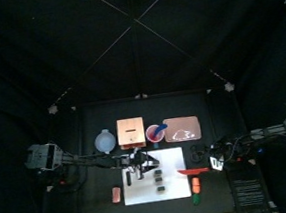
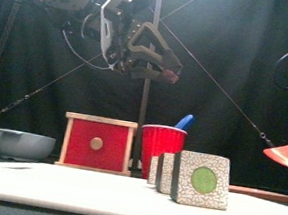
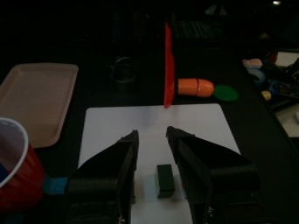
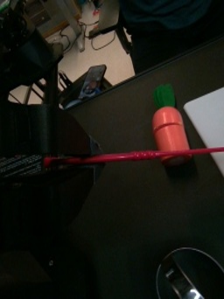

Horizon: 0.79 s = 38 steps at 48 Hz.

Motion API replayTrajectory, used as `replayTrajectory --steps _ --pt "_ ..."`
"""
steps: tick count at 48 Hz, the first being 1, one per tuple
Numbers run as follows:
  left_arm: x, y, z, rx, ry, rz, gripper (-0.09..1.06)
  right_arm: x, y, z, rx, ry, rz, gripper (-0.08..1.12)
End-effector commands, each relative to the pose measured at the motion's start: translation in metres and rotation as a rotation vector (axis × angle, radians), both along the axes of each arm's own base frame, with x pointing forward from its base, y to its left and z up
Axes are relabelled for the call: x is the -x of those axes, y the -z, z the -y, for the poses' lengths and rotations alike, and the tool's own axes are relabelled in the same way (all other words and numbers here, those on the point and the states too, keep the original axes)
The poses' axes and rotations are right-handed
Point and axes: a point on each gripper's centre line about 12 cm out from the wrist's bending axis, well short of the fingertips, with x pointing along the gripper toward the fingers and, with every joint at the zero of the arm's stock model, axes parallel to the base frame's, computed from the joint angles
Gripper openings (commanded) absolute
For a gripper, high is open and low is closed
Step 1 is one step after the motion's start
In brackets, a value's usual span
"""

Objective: Place sushi on board then cut the sushi with the knife then place the pieces on the plate
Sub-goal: Place the 4 sushi pieces on the plate

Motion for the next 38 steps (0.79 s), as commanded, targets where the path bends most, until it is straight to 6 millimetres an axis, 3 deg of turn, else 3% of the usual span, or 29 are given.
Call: replayTrajectory --steps 1,21,29,38 --pt "0.001 -0.016 -0.002 0.002 -0.006 0.081 0.72 0.000 0.004 0.002 -0.004 0.013 -0.023 0.41" --pt "0.003 -0.014 -0.009 -0.005 -0.020 0.091 0.72 0.008 0.016 0.012 0.002 0.060 -0.092 0.72" --pt "0.010 -0.017 -0.011 -0.016 -0.016 0.119 0.72 0.008 0.001 0.019 0.038 0.043 -0.111 0.77" --pt "0.026 -0.013 -0.016 -0.004 -0.037 0.128 0.72 -0.009 -0.027 0.046 0.205 0.078 -0.030 0.78"
